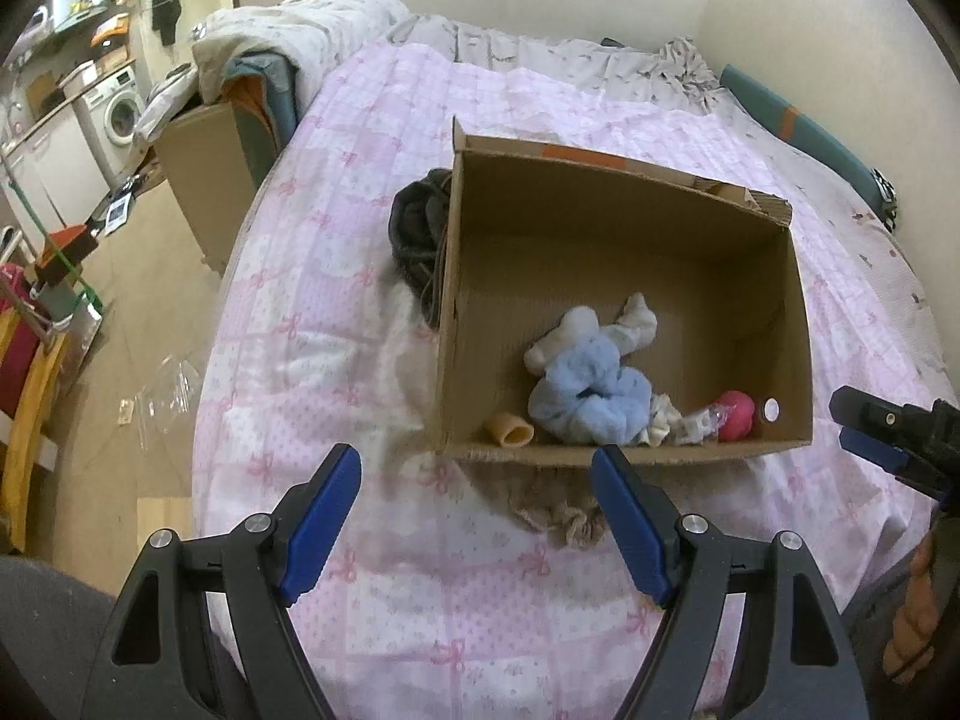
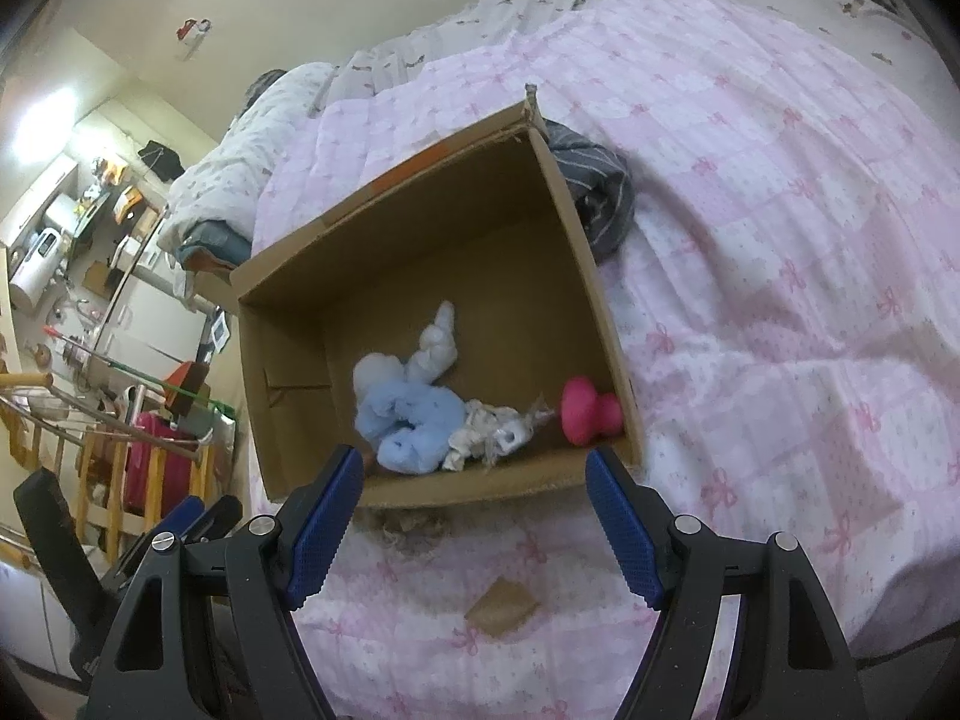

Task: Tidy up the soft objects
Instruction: 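Withdraw both open tools from the box toward the items on the bed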

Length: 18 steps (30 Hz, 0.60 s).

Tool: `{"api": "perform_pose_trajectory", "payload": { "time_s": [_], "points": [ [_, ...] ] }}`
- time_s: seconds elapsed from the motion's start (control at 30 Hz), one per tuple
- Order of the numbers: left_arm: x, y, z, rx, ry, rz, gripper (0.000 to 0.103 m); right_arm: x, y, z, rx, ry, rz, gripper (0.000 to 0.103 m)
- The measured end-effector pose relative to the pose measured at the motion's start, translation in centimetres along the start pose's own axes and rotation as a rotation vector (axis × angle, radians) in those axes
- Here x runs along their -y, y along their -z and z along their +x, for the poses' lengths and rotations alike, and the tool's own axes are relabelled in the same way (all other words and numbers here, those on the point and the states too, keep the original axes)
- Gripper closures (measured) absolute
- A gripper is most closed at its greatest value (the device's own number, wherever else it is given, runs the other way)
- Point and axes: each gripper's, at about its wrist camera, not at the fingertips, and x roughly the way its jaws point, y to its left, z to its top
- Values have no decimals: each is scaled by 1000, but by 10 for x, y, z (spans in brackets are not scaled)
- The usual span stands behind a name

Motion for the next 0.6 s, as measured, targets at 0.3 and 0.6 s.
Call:
{"api": "perform_pose_trajectory", "payload": {
  "time_s": [0.3,0.6],
  "points": [
    [-2,8,-4,-4,-49,7,26,-7,20,2,-32,14,-24,22],
    [-11,22,7,-66,-71,-38,26,-3,30,8,-84,-17,17,22]
  ]
}}
